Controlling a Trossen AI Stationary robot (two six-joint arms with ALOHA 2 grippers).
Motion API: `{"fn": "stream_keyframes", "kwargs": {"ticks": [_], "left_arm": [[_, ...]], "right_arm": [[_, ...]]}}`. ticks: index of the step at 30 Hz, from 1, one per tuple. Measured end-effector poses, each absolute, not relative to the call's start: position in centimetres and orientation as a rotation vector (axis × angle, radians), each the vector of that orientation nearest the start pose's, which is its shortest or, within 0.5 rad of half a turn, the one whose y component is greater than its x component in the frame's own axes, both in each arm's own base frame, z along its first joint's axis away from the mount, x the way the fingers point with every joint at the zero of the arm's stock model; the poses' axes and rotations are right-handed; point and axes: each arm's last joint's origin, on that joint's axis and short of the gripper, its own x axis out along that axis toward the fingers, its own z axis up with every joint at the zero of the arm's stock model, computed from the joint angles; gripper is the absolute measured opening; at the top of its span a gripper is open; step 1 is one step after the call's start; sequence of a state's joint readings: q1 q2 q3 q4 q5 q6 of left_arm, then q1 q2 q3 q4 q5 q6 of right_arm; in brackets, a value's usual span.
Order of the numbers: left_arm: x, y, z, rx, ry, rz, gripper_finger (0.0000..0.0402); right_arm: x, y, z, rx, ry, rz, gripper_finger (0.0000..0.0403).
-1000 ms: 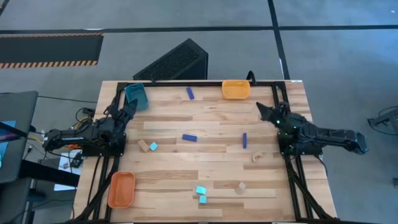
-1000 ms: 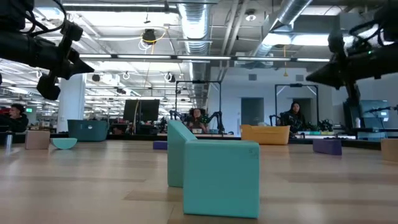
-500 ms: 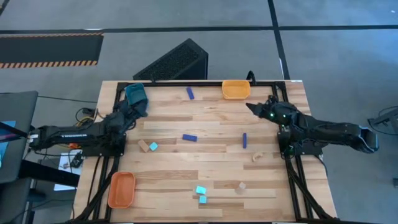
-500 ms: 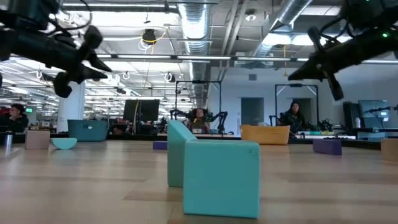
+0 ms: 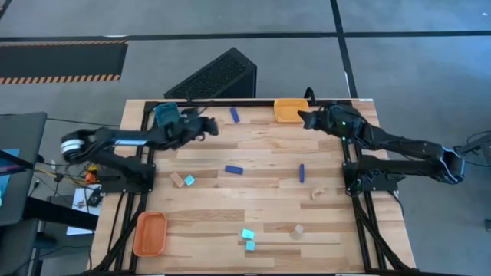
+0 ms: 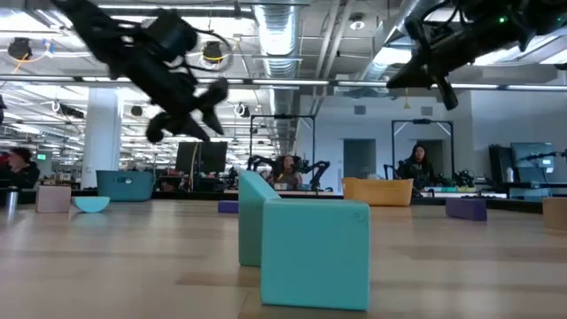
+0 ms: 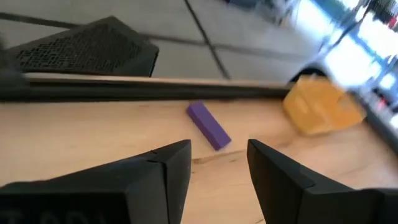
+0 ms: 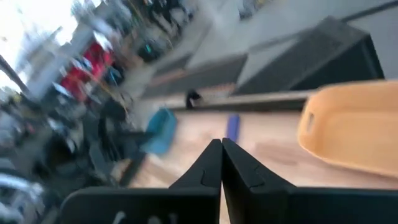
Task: Sort & place blocks by color
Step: Put the top blue block into the green bin
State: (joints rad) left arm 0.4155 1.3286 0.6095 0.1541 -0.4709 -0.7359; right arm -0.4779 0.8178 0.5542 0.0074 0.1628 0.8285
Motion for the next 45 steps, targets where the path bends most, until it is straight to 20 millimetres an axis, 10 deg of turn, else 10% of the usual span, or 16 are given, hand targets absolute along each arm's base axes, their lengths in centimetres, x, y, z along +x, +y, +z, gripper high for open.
{"fn": "stream_keyframes", "kwargs": {"ticks": [18,32,45], "left_arm": [[31.5,24.0,18.3,-0.742,0.739,0.995,0.0144],[35.8,27.0,15.4,-0.948,0.934,1.07,0.0227],[35.7,27.7,15.2,-1.067,0.961,1.094,0.026]], "right_arm": [[16.6,-6.3,23.7,1.014,0.331,-0.714,0.0013],[16.2,-5.3,22.8,1.002,0.441,-0.77,0.0021],[16.2,-5.3,22.8,0.971,0.459,-0.747,0.0017]]}}
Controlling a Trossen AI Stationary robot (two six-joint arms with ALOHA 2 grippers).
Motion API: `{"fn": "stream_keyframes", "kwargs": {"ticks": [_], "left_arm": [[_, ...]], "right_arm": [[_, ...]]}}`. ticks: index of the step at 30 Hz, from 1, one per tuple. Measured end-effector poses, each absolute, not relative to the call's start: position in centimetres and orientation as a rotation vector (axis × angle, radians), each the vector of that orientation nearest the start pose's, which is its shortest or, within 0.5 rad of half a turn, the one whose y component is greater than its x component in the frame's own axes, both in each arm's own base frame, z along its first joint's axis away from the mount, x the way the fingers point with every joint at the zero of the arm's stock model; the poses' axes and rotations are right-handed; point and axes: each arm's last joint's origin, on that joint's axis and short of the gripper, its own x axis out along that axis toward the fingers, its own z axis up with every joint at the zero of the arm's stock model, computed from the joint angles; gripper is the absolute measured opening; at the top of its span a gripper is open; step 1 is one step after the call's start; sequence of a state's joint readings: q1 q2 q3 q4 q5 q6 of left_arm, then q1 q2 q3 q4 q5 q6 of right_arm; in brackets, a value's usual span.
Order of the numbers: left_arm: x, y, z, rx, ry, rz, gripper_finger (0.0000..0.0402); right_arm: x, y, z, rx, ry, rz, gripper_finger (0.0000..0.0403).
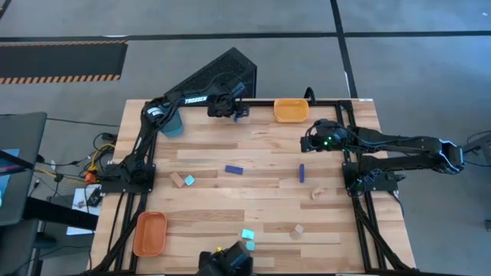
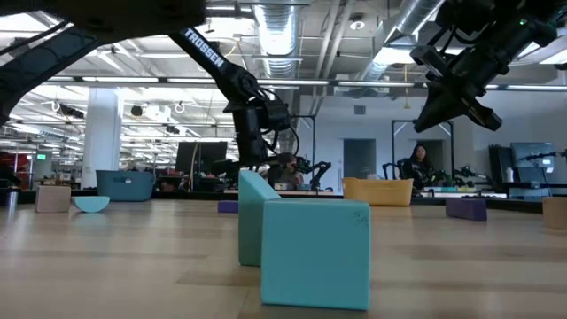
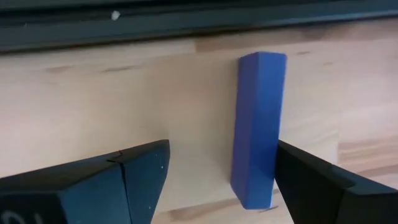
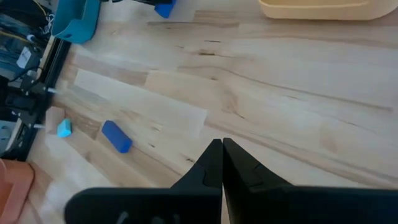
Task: Sort & place blocks by color
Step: Put the top blue block into the green bin
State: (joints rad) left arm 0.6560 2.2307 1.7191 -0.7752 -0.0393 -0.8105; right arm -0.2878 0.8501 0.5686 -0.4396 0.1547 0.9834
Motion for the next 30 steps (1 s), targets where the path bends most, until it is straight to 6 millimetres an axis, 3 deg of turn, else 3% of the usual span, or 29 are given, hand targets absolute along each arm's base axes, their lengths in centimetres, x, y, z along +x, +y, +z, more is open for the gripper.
{"fn": "stream_keyframes", "kwargs": {"ticks": [6,16,22,30], "left_arm": [[35.1,27.4,15.0,-0.987,1.067,1.075,0.0216],[35.1,27.3,15.0,-0.656,1.23,0.871,0.0024],[33.5,26.2,16.6,-0.607,1.378,0.922,0.0047],[30.2,22.8,23.6,-0.501,1.343,0.999,0.0032]], "right_arm": [[16.2,-5.3,22.8,0.932,0.47,-0.733,0.0019],[16.6,-5.4,23.3,0.791,0.454,-0.667,0.0018],[17.3,-5.7,23.8,0.742,0.381,-0.638,0.0022],[18.5,-6.2,22.4,0.81,0.425,-0.7,0.0016]]}}
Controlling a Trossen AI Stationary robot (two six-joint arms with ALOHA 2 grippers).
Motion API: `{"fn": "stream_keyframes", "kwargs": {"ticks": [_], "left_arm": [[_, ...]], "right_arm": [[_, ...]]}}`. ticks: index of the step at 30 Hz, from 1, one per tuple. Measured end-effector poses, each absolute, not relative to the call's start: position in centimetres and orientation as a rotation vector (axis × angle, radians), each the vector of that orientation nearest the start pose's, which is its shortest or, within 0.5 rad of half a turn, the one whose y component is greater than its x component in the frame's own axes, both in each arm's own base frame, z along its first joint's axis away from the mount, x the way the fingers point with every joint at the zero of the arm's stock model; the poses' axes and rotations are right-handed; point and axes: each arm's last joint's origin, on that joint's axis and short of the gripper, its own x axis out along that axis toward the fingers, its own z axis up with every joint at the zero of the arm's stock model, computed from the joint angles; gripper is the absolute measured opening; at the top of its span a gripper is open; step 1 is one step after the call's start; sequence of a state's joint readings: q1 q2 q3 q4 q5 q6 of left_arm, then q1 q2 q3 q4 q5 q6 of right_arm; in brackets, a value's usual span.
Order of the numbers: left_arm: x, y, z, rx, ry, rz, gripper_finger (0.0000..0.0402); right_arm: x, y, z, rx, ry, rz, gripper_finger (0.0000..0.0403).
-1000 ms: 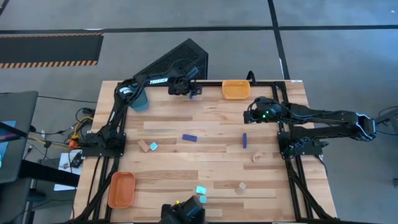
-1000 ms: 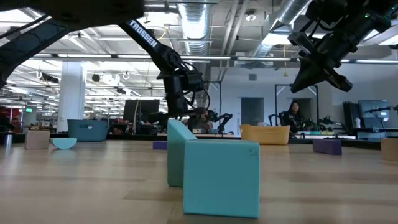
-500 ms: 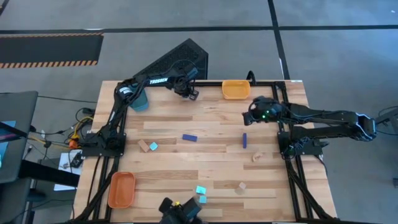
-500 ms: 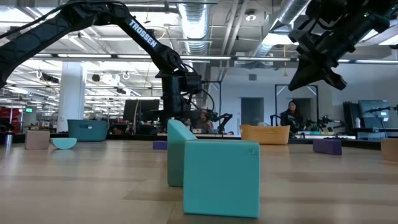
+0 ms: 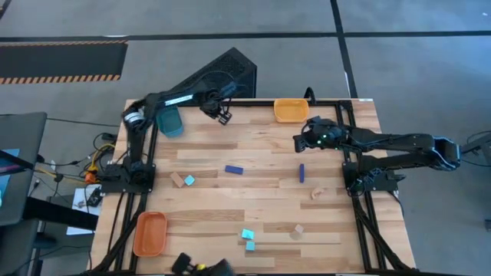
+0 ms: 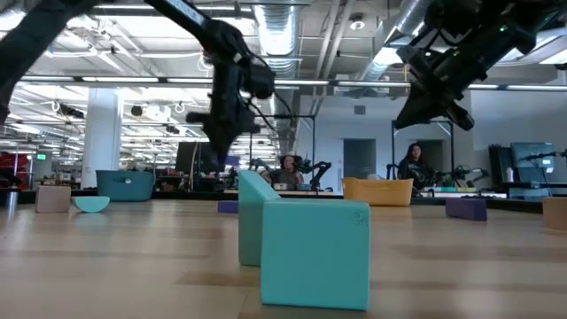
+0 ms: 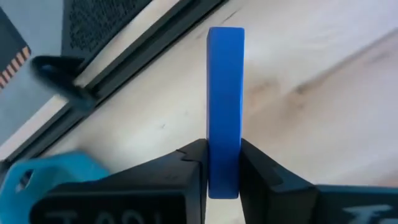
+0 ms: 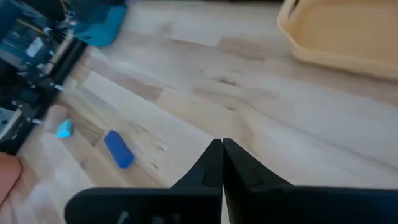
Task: Sort & place blocks by color
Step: Put the top blue block into the green bin, then put the left blue block into the green bin
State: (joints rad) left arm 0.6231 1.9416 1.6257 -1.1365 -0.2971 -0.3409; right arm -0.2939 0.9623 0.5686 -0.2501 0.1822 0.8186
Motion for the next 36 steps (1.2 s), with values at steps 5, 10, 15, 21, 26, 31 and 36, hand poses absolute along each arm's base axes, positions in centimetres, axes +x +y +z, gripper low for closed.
{"fn": "stream_keyframes", "kwargs": {"ticks": [5,10,15,21,26,31,36], "left_arm": [[24.5,21.0,24.9,-0.511,1.318,1.135,0.0034],[19.2,18.8,23.0,-0.69,1.207,1.232,0.0034],[16.8,17.4,20.7,-0.846,1.123,1.317,0.0042],[15.2,17.0,18.9,-0.867,1.175,1.409,0.0076],[14.3,17.5,18.5,-0.864,1.2,1.434,0.0093],[13.2,18.2,18.6,-0.886,1.194,1.474,0.0096],[13.4,18.3,19.0,-0.931,1.132,1.418,0.0096]], "right_arm": [[19.5,-6.4,21.5,0.845,0.449,-0.701,0.0018],[20.8,-6.8,21.8,0.855,0.364,-0.632,0.0018],[21.9,-7.7,22.6,0.861,0.337,-0.64,0.0014],[23.7,-8.9,24.1,0.824,0.342,-0.608,0.0019],[25.3,-9.4,25.0,0.789,0.34,-0.591,0.0019],[26.3,-9.5,25.7,0.766,0.338,-0.572,0.002],[26.4,-9.4,25.9,0.759,0.34,-0.571,0.0024]]}}
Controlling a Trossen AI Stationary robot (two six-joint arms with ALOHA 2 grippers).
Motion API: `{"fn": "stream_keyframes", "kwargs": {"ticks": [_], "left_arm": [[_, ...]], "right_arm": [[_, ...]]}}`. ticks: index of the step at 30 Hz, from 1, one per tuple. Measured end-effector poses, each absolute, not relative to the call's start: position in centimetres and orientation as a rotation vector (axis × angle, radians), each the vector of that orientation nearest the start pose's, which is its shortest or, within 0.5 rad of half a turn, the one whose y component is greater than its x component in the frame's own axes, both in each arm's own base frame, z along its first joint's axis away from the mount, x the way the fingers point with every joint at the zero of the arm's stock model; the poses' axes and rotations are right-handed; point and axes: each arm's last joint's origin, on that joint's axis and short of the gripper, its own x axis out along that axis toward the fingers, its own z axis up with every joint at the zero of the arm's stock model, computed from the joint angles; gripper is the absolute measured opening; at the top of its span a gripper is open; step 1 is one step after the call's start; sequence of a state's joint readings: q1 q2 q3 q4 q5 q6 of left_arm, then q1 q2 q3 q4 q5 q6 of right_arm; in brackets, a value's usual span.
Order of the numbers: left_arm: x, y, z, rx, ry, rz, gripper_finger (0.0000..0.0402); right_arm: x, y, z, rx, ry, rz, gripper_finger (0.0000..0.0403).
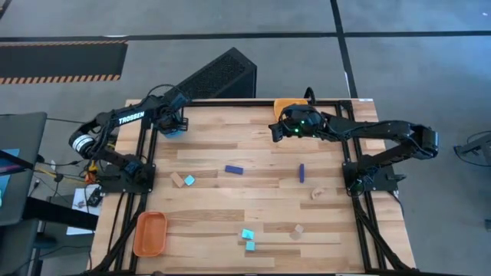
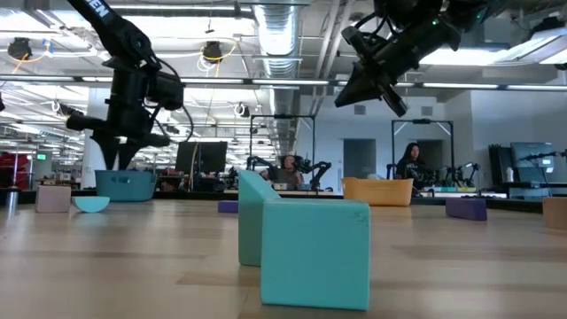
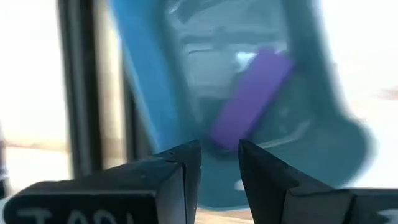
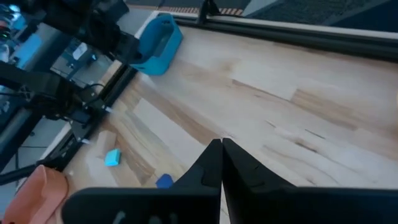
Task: Sort & place blocks by color
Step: Put the left blue block into the green bin
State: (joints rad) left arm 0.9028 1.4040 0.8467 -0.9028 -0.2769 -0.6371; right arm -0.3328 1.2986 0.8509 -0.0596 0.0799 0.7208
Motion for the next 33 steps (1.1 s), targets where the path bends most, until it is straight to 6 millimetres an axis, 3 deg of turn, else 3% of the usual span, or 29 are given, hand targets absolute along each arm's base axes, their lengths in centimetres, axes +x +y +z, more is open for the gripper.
{"fn": "stream_keyframes", "kwargs": {"ticks": [10,17,23,28,33], "left_arm": [[17.9,16.4,20.5,-0.776,0.952,1.102,0.0096],[21.2,15.0,21.3,-0.658,0.85,0.759,0.0096],[22.8,14.0,21.9,-0.439,0.823,0.44,0.0096],[23.9,13.0,22.4,-0.361,0.765,0.32,0.0096],[25.5,11.3,21.8,-0.184,0.789,0.177,0.01]], "right_arm": [[25.9,-10.1,25.6,0.746,0.375,-0.611,0.0057],[25.9,-10.1,25.7,0.746,0.365,-0.604,0.0062],[26.3,-9.9,27.1,0.745,0.336,-0.601,0.0062],[26.6,-8.5,27.7,0.738,0.383,-0.651,0.0062],[26.8,-5.0,27.5,0.735,0.451,-0.661,0.0062]]}}
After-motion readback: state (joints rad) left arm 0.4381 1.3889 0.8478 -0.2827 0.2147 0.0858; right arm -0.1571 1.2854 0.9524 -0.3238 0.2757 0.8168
